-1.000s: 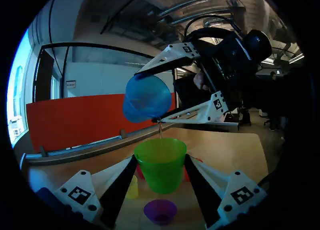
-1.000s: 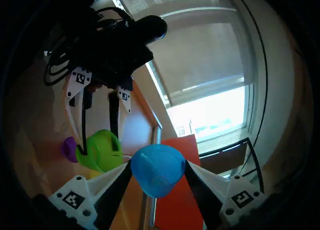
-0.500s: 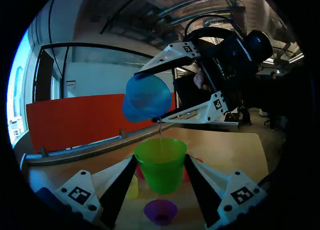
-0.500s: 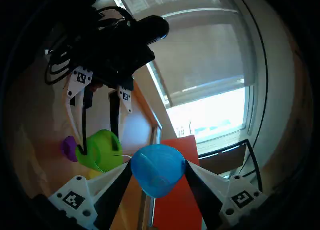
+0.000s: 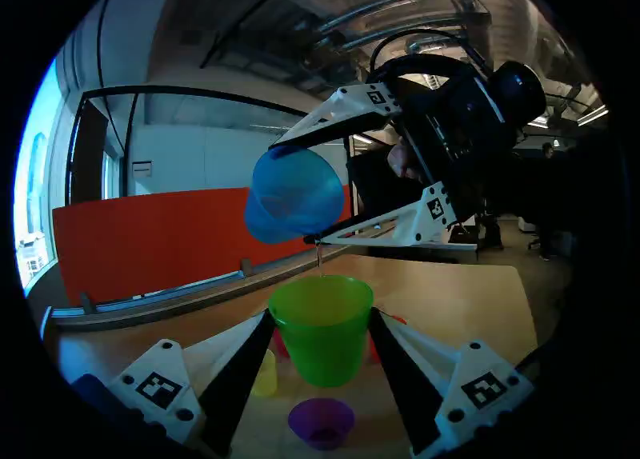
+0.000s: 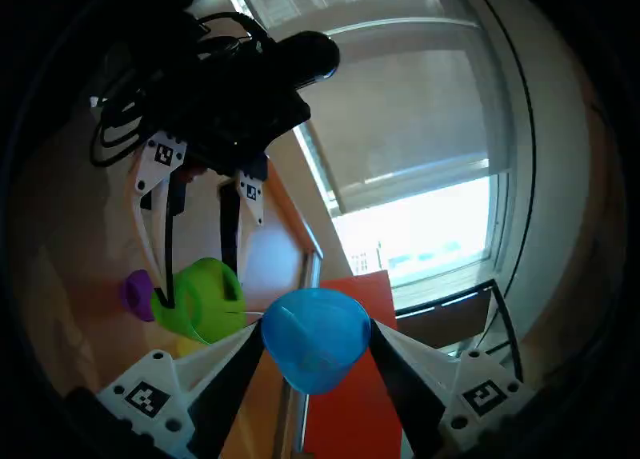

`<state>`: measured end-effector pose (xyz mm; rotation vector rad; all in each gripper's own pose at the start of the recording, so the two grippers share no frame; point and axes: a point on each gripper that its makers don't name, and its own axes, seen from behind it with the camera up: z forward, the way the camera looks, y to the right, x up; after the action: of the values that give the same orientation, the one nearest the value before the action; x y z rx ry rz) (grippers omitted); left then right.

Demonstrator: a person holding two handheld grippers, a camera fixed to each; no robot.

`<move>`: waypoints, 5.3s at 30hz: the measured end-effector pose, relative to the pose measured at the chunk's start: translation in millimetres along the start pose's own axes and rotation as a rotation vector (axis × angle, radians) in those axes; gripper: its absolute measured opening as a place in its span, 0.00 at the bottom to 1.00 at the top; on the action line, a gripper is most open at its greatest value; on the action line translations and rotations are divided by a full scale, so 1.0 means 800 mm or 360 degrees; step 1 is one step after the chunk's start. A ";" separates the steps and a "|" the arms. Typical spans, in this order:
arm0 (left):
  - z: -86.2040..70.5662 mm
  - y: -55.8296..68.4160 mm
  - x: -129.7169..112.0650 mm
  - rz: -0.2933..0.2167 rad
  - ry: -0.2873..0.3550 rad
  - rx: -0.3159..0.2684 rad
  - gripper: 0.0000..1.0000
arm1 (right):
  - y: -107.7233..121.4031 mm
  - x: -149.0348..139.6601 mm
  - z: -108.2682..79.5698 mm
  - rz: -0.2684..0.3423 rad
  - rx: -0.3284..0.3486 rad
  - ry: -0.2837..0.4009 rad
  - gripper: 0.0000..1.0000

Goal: Pour water

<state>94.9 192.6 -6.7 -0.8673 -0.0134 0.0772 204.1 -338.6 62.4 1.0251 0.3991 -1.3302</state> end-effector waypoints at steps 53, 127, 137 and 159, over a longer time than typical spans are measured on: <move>-0.004 0.000 0.003 0.0005 0.0003 0.0005 0.85 | 0.002 0.002 0.000 -0.0130 -0.0022 -0.0008 0.92; -0.004 0.002 0.005 0.0017 0.0008 0.0006 0.85 | -0.007 0.030 -0.011 -0.0325 -0.0064 -0.0009 0.92; -0.005 0.001 0.005 0.0019 0.0010 0.0005 0.85 | -0.007 0.029 -0.010 -0.0344 -0.0058 -0.0004 0.92; -0.005 0.000 0.009 0.0023 0.0022 0.0008 0.85 | -0.006 0.036 -0.011 -0.0443 -0.0070 -0.0004 0.92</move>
<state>102.3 189.7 -9.3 -0.8630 0.0063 0.0847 209.5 -348.7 33.9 0.9551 0.5829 -1.5633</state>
